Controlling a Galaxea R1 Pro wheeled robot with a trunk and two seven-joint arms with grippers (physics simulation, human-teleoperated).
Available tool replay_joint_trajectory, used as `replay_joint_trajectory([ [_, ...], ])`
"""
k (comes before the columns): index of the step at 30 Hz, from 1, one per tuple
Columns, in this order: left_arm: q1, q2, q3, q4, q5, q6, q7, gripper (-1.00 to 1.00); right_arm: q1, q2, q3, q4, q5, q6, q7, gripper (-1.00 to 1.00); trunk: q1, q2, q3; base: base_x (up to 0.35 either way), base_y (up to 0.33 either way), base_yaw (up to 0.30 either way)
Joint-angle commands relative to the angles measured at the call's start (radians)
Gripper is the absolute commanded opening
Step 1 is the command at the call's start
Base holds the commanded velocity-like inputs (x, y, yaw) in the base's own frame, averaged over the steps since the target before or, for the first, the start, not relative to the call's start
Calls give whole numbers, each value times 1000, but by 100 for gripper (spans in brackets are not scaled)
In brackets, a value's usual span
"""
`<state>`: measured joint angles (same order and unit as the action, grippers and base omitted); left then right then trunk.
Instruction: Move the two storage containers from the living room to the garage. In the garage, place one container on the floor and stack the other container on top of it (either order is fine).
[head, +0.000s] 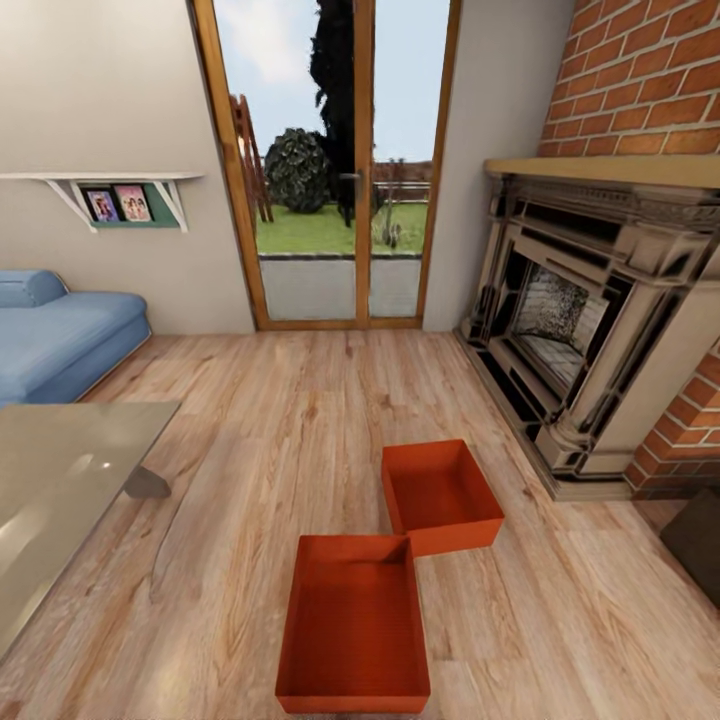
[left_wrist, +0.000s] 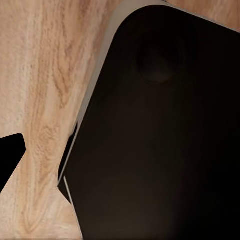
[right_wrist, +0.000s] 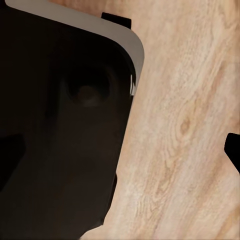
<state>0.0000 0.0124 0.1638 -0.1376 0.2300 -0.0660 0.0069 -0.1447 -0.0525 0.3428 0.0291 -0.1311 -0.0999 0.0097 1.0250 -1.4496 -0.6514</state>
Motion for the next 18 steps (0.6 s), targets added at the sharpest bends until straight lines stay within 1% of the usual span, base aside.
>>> replay_joint_trajectory([
  [1, 0, 0, 0, 0, 7, -2, 1, 100, -1, 0, 8, 3, -10, -6, 1, 100, 0, 0, -2, 19, -21, 0],
  [18, 0, 0, 0, -1, 8, -1, 1, 100, -1, 0, 8, 3, -10, -7, 1, 100, 0, 0, -30, 2, -2, 0],
])
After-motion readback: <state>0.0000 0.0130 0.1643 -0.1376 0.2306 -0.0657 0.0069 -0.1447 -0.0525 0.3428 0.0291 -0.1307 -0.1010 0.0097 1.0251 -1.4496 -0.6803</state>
